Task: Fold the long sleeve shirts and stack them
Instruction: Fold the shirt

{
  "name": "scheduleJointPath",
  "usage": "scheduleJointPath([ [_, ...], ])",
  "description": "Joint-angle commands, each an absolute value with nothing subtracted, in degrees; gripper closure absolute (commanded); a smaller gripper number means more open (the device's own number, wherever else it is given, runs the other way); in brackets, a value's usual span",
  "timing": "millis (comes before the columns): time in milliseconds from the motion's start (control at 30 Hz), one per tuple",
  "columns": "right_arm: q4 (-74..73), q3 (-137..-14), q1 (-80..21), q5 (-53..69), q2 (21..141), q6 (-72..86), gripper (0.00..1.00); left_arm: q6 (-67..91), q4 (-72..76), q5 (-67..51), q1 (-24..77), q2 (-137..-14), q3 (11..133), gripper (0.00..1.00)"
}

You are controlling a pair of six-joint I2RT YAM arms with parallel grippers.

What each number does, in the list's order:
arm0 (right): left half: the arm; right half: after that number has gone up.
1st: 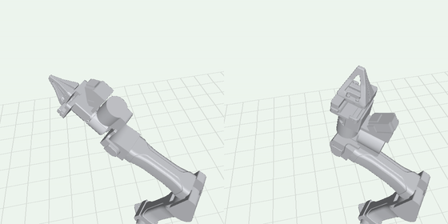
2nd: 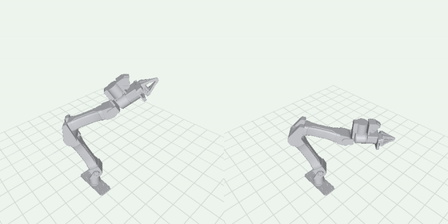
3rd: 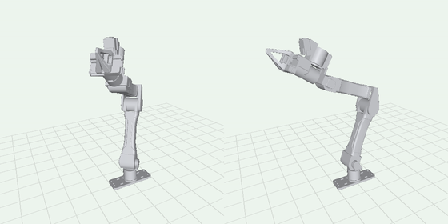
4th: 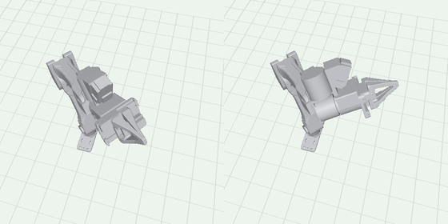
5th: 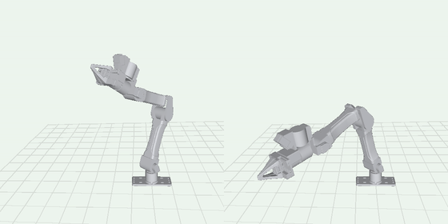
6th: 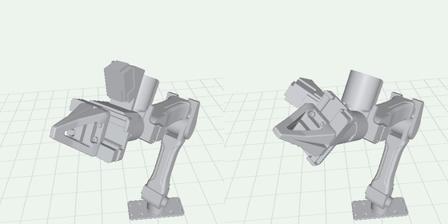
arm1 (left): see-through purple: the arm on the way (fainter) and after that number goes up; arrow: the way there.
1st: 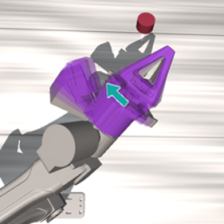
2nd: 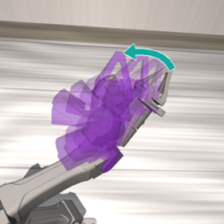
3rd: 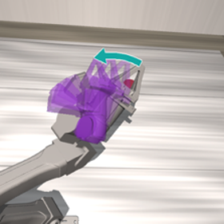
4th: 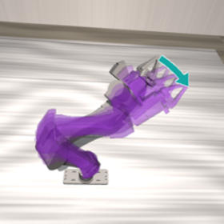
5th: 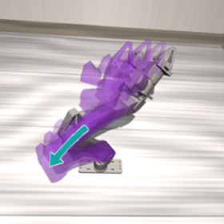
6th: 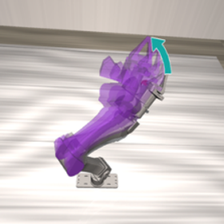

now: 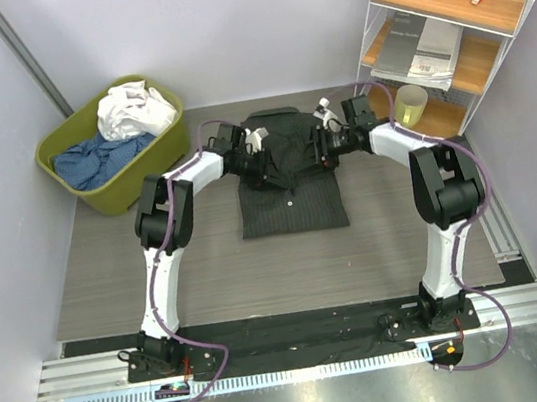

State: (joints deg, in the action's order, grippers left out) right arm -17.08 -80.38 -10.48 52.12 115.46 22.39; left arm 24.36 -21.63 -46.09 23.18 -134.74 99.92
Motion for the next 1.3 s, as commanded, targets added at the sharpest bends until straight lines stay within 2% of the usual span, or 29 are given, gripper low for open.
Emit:
scheduleJointPath([
  [0,-8.4,-74.8,-16.7,60.7,108.8,27.3,0.53,23.6,-22.0,-40.1,22.9,-136.5,100.4,0.58],
  [133,-2.2,-70.3,-20.0,59.5,111.3,29.9,0.56,22.7,-23.2,-40.1,22.9,-136.2,100.9,0.53],
  [333,6.4,-62.8,-17.4,57.6,116.2,35.1,0.60,24.7,-19.4,-42.0,21.4,-132.6,98.5,0.45],
  [433,6.3,-60.8,-16.0,56.6,118.6,36.0,0.60,29.6,-8.5,-46.6,18.7,-128.2,92.7,0.33],
  [467,6.2,-60.6,-15.9,55.9,119.9,35.8,0.60,30.2,-6.0,-49.2,18.3,-124.7,90.9,0.25],
  [567,6.0,-60.5,-15.3,55.6,121.8,35.9,0.60,29.5,-0.4,-55.7,17.8,-116.8,83.5,0.16],
  [733,10.3,-59.4,-14.0,56.1,123.0,38.9,0.60,31.4,3.6,-63.3,18.3,-107.5,65.5,0.19],
  [867,11.4,-59.8,-14.1,57.0,122.2,39.7,0.59,33.7,6.3,-62.3,20.1,-105.4,58.6,0.29],
  [1000,11.2,-60.6,-14.5,56.7,121.6,39.7,0.59,34.0,4.9,-55.5,22.1,-108.8,59.3,0.32],
  [1167,7.5,-59.9,-14.5,55.6,121.6,37.3,0.59,34.1,-2.6,-45.5,18.7,-118.7,61.9,0.37],
  [1267,3.3,-59.0,-14.7,53.5,120.3,36.1,0.60,32.4,-5.2,-46.9,18.3,-118.2,59.8,0.38],
])
